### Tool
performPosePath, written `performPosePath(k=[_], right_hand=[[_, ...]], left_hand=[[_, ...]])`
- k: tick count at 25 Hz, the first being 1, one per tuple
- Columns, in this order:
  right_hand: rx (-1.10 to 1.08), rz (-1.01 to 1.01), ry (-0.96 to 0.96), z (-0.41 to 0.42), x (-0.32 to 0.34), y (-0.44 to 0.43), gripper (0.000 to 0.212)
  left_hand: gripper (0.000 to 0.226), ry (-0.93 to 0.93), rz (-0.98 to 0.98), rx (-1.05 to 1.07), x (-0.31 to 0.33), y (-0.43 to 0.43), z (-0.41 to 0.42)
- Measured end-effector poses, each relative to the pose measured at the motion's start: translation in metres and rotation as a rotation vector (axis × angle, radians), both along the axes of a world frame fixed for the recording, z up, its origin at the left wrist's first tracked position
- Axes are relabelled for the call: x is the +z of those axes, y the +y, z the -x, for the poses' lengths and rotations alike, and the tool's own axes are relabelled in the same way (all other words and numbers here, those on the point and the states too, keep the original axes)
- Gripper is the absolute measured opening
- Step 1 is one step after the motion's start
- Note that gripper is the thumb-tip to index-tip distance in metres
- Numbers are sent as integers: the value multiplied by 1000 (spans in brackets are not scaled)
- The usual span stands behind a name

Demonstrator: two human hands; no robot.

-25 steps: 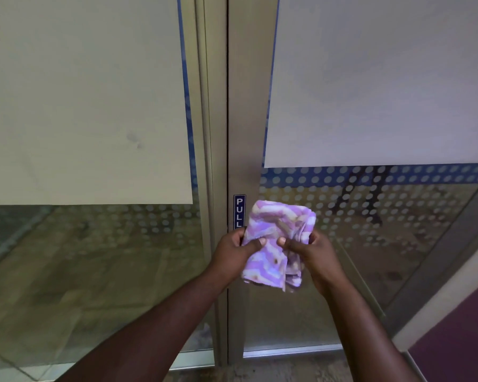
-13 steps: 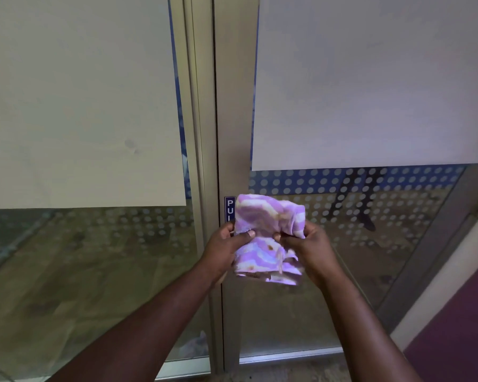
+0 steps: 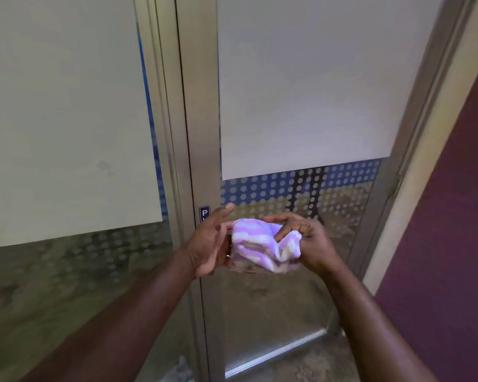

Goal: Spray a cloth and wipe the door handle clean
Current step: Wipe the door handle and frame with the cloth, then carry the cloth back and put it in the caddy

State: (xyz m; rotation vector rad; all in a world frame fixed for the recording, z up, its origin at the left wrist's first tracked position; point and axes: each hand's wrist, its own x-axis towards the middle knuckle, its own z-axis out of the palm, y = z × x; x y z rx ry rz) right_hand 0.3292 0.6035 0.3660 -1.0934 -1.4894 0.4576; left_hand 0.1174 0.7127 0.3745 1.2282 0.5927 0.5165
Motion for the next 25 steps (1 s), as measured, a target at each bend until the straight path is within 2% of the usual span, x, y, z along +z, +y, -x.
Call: performPosePath(k=[2, 3, 5, 7, 9, 10, 12, 13, 15, 19, 22, 25], right_hand=[[-68, -4, -49, 13, 2, -18, 28], [-111, -5, -49, 21, 2, -30, 26], [-173, 3, -3, 33, -1, -57, 18], [-131, 45, 141, 38, -7, -89, 48], [-43, 122, 463, 50, -9, -120, 78], [-47, 172, 565, 57, -9, -133, 92], [-179, 281, 595, 71, -13, -159, 119], [-252, 321, 554, 78, -16, -173, 119], [-399, 340, 477, 88, -21, -204, 103], [-555, 194, 478, 101, -31, -275, 65], [-675, 106, 498, 112, -39, -334, 54], [-787, 102, 550, 123, -57, -403, 49]], left_hand=[[57, 25, -107, -197, 2, -7, 4], [53, 24, -146, -241, 2, -12, 7], [60, 0, -137, -227, 1, -21, 15], [67, -6, -141, -251, -3, -31, 22], [67, 12, -166, -293, -6, -44, 28], [64, 14, -186, -305, -7, -51, 28], [55, -8, -232, -348, -10, -72, 25], [55, -23, -248, -370, -11, -84, 23], [59, -64, -258, -412, -13, -108, 20], [66, -100, -231, -514, -19, -159, 8], [55, -31, -204, -629, -28, -210, -6], [47, 22, -218, -735, -41, -266, -23]])
